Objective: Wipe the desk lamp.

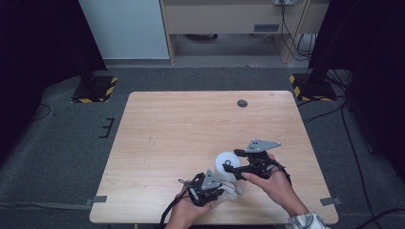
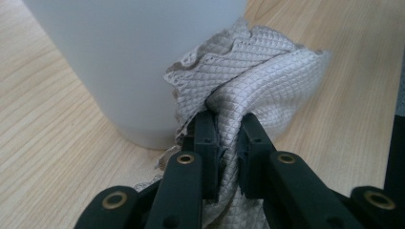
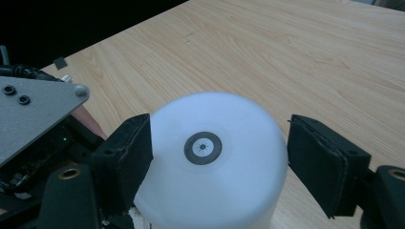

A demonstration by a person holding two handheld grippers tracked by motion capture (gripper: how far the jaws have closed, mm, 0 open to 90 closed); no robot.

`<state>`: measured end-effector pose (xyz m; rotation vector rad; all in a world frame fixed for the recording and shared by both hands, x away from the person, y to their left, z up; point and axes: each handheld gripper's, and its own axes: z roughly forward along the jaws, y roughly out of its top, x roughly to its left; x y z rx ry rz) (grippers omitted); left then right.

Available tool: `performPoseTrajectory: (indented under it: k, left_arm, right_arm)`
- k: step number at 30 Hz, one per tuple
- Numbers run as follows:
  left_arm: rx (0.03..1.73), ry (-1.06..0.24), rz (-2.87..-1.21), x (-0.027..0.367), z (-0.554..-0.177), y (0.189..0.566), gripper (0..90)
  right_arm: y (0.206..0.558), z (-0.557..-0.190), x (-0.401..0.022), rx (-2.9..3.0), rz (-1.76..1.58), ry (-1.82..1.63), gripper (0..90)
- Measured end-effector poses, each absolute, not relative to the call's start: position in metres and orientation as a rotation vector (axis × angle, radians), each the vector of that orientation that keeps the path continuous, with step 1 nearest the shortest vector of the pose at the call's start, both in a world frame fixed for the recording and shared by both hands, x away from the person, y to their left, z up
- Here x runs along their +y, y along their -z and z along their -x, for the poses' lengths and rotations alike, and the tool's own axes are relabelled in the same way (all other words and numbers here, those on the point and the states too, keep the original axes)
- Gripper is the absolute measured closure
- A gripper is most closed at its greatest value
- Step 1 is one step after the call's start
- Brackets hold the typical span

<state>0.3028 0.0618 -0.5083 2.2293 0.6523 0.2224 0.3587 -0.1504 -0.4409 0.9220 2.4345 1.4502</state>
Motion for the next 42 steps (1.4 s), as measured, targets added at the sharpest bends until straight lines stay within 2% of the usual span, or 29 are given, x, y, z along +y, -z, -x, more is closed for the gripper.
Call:
performPoseTrajectory:
  k: [9,17,27,33,42]
  left_arm:
    - [0.747,-0.276,-2.161,0.087,-0.312,0.499,79.9]
    - [0.723,-0.279,-2.076,0.087,-0.305,0.476,80.0]
    - [0.625,-0.248,-2.166,0.056,-0.296,0.492,80.0]
    - [0.678,-0.227,-2.227,0.068,-0.305,0.509,80.0]
    - [0.773,-0.276,-2.132,0.094,-0.318,0.497,79.8]
  right_arm:
    - [0.442,-0.359,-0.151,2.434,-0.928,-1.458,24.5]
    - [0.441,-0.359,-0.151,2.435,-0.931,-1.456,24.5]
    - [0.441,-0.359,-0.151,2.438,-0.923,-1.454,24.5]
    - [0.441,-0.359,-0.151,2.441,-0.922,-1.455,24.5]
    - [0.441,-0.36,-0.151,2.439,-0.93,-1.453,24.4]
